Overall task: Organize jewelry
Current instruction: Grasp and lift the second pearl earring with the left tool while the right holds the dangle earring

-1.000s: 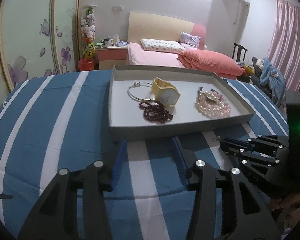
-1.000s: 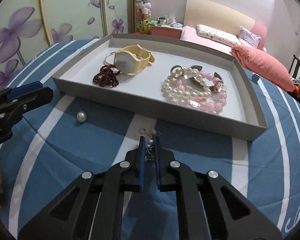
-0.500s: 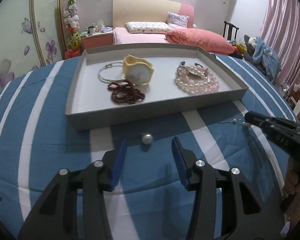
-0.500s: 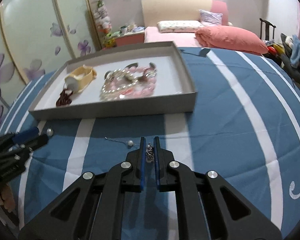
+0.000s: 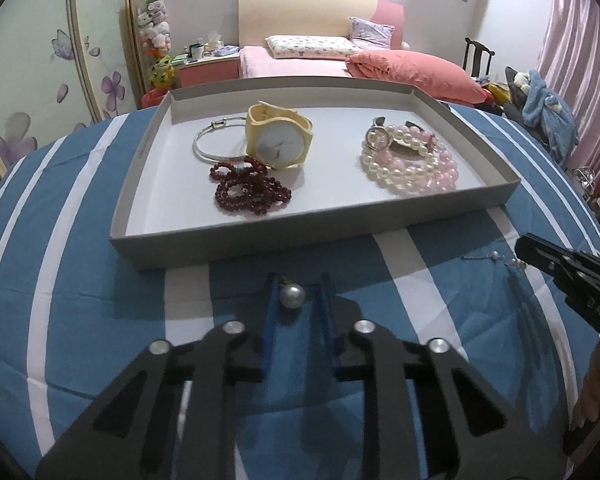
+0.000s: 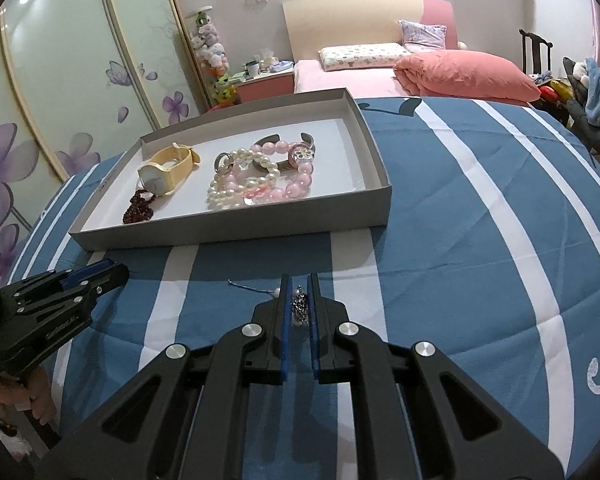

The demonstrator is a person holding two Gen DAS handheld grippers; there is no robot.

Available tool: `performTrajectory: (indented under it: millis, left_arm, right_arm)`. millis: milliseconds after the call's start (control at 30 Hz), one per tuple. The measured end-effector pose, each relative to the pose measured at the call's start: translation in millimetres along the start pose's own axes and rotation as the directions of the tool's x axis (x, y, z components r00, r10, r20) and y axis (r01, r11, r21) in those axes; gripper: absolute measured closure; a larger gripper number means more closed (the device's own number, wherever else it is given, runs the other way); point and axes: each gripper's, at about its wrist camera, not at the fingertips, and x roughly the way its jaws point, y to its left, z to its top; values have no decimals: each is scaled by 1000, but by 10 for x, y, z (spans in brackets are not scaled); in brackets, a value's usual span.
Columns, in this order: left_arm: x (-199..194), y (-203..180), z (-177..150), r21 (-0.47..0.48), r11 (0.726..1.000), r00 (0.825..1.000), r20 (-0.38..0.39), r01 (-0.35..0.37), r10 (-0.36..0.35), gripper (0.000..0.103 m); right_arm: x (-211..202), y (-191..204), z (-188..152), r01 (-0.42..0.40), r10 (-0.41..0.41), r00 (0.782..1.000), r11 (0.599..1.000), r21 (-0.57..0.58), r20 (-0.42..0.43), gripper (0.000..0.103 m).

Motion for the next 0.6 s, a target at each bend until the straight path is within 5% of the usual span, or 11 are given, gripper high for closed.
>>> performTrajectory:
  millis: [600]
  left_arm:
    - [-360, 141, -108, -31, 1000, 996, 87, 2, 1, 89]
  right_arm:
    - [-249, 260, 21, -44, 52, 993, 996, -77, 105, 95]
